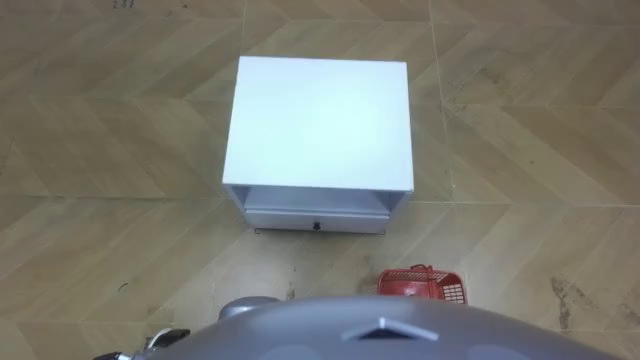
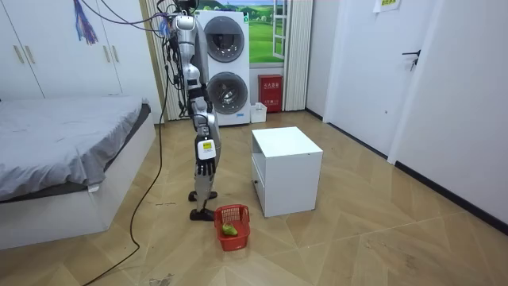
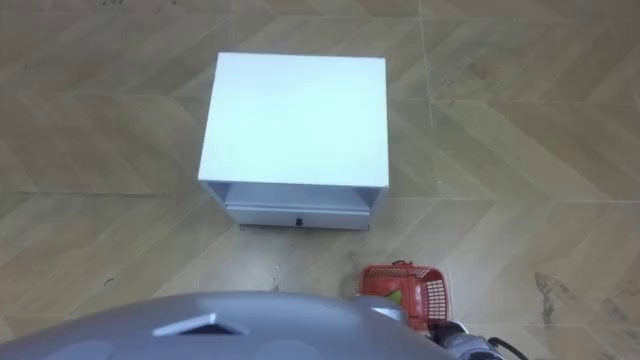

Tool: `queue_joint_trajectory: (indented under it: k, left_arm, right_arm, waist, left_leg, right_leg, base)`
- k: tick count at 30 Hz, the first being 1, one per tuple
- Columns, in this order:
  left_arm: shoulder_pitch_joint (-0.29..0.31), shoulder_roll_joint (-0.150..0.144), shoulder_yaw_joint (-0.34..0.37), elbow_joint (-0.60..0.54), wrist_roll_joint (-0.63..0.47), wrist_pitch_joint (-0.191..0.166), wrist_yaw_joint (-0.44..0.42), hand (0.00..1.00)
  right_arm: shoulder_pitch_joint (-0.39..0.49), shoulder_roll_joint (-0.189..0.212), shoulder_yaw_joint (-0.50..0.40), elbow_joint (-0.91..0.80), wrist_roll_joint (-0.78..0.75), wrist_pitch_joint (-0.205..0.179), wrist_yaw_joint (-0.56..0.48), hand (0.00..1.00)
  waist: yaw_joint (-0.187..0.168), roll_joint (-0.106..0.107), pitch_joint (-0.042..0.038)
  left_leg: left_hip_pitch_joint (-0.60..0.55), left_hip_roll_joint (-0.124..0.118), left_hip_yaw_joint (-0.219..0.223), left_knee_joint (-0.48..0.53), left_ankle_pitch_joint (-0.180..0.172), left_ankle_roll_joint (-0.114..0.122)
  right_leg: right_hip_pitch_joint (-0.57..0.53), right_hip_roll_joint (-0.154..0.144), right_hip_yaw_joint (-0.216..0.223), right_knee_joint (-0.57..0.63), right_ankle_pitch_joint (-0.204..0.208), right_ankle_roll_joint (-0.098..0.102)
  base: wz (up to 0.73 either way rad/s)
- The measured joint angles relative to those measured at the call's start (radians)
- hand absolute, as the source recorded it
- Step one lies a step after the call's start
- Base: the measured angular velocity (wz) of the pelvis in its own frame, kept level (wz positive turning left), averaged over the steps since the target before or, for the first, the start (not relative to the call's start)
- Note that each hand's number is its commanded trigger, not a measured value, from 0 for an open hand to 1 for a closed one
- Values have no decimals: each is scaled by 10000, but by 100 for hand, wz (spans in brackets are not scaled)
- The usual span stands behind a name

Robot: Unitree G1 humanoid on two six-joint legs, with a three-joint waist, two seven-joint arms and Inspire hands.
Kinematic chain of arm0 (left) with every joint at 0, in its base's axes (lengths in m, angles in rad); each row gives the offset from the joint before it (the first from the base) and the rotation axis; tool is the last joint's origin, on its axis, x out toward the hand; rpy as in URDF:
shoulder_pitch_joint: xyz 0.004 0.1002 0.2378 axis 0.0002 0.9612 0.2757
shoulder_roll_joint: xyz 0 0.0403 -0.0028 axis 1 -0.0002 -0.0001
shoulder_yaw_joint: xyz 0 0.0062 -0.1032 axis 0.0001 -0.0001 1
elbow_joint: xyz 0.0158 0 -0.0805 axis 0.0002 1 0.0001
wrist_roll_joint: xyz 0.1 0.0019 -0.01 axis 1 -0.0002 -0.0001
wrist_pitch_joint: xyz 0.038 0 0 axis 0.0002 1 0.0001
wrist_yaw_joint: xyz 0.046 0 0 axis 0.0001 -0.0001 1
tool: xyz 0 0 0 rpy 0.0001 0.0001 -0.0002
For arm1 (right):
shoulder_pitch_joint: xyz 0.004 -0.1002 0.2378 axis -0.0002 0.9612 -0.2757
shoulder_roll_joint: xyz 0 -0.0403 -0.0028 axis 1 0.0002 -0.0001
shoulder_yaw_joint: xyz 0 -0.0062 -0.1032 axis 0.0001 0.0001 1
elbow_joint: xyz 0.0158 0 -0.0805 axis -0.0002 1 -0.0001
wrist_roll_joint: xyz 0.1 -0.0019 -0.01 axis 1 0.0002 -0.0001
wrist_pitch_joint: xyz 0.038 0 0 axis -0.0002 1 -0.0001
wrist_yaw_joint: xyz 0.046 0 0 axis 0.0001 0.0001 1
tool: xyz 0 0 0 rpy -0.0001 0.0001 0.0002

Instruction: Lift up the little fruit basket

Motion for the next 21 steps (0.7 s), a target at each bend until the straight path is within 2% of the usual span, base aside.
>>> queue_joint_trajectory:
  k: [21]
  left_arm:
    - [48,-9,32,-1,3,-79,267,0]
  right_arm:
    - [-26,-6,-28,-21,214,-89,-198,0]
  waist:
    - [31,38,-18]
  left_leg:
    - [29,2,-17,0,-2,-2]
  right_leg:
    - [21,-5,-32,-14,-6,-3]
  base:
    - [0]
